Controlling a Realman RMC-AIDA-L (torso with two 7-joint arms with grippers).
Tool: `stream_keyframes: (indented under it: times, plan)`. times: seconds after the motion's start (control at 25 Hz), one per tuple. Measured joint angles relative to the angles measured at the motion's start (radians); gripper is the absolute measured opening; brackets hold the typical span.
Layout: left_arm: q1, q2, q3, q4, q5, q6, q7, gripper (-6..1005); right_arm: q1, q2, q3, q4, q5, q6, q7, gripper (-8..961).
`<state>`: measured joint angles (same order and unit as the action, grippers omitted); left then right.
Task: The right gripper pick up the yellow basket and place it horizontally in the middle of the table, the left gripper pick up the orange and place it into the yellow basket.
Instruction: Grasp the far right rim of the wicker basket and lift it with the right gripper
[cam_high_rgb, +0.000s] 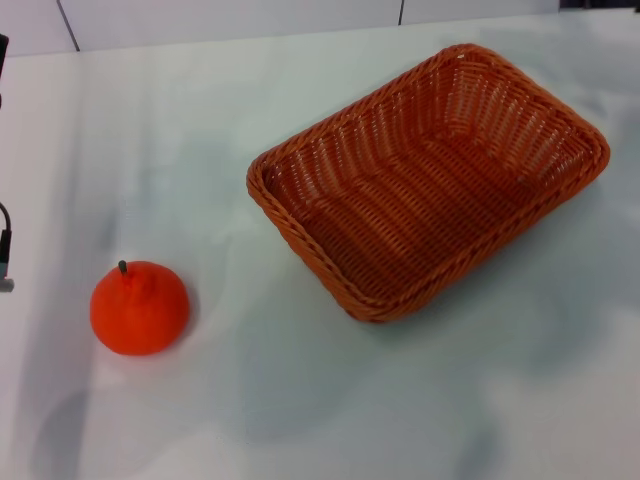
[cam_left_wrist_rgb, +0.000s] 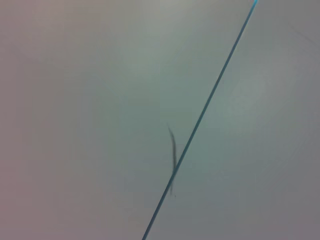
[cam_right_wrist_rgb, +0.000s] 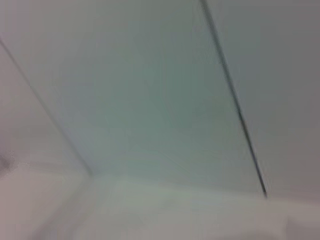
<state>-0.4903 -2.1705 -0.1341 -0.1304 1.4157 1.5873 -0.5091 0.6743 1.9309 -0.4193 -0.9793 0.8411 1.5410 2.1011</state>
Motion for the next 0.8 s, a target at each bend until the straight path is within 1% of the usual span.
stream_keyframes:
  times: [0.12,0.2,0.28,0.4,0.56,0.8]
  plan:
    - [0.0,0.0,-0.001,-0.001,0.0,-0.009,-0.001,915,0.056,-0.001,-0.049,-0.031,-0.145,0.016,0.079,709]
    - [0.0,0.0,0.0,-0.004,0.0,-0.012,-0.001,915,0.088,0.003,-0.098,-0.048,-0.238,0.012,0.114,783]
    - [0.0,0.0,0.0,-0.012,0.0,-0.014,-0.001,915,0.111,0.013,-0.137,-0.052,-0.297,-0.003,0.129,837]
    - [0.001,0.0,-0.001,-0.013,0.0,-0.015,-0.002,915,0.127,0.029,-0.181,-0.043,-0.346,-0.039,0.14,918]
    - [0.004,0.0,-0.002,-0.014,0.0,-0.015,-0.002,915,0.133,0.048,-0.221,-0.007,-0.388,-0.126,0.149,917]
    - [0.005,0.0,-0.003,-0.017,-0.002,-0.015,-0.002,914,0.149,0.053,-0.261,0.113,-0.413,-0.228,0.152,914]
